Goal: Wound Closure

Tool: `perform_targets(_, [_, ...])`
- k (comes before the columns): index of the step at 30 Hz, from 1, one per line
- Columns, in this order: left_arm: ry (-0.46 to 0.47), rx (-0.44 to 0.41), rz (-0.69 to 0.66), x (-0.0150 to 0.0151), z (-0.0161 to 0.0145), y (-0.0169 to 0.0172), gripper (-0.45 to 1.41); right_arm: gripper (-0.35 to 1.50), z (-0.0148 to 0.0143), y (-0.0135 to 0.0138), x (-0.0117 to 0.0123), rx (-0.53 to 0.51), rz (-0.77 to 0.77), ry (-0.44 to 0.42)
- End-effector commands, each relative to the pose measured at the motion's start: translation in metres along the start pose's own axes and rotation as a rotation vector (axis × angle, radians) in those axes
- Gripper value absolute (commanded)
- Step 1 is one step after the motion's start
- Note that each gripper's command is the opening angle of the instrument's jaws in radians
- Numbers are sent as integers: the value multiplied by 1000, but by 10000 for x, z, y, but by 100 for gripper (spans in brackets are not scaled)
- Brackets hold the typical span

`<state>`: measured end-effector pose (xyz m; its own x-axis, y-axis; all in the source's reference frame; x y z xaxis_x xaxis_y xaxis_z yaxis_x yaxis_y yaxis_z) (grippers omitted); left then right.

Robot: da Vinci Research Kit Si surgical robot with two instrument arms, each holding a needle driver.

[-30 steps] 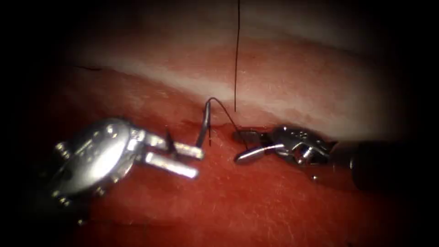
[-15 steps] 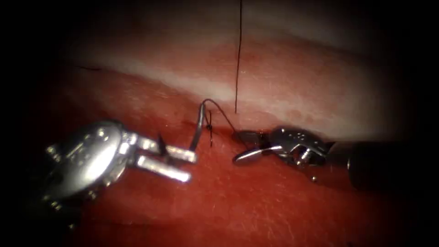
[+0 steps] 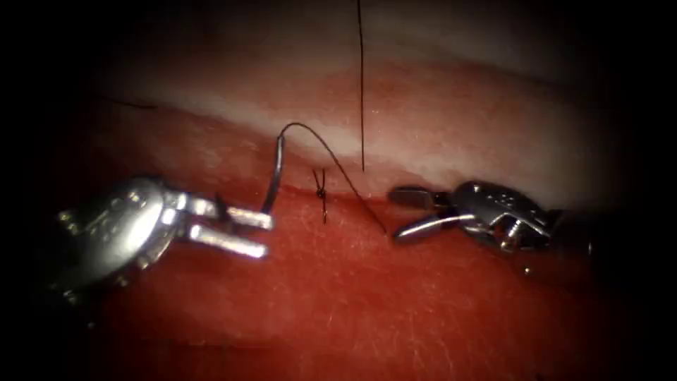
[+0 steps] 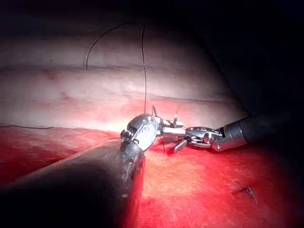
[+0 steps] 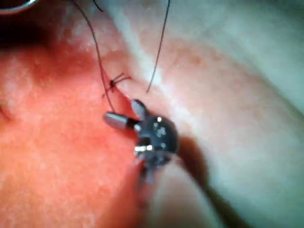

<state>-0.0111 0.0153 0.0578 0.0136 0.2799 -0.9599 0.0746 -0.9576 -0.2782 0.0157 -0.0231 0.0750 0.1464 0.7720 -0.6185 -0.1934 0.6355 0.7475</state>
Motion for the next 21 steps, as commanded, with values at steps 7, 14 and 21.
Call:
perform_targets(7, [-41,45,180,4,3,-13,-45,125,15,4,-7,-7,-10,15])
perform_targets(14, [-51,73,279,6,1,-17,-45,113,25,-5,-8,-26,-21,-27])
perform_targets(21, [-57,96,295,10,-5,-18,-45,99,31,-13,-9,-113,-14,-60])
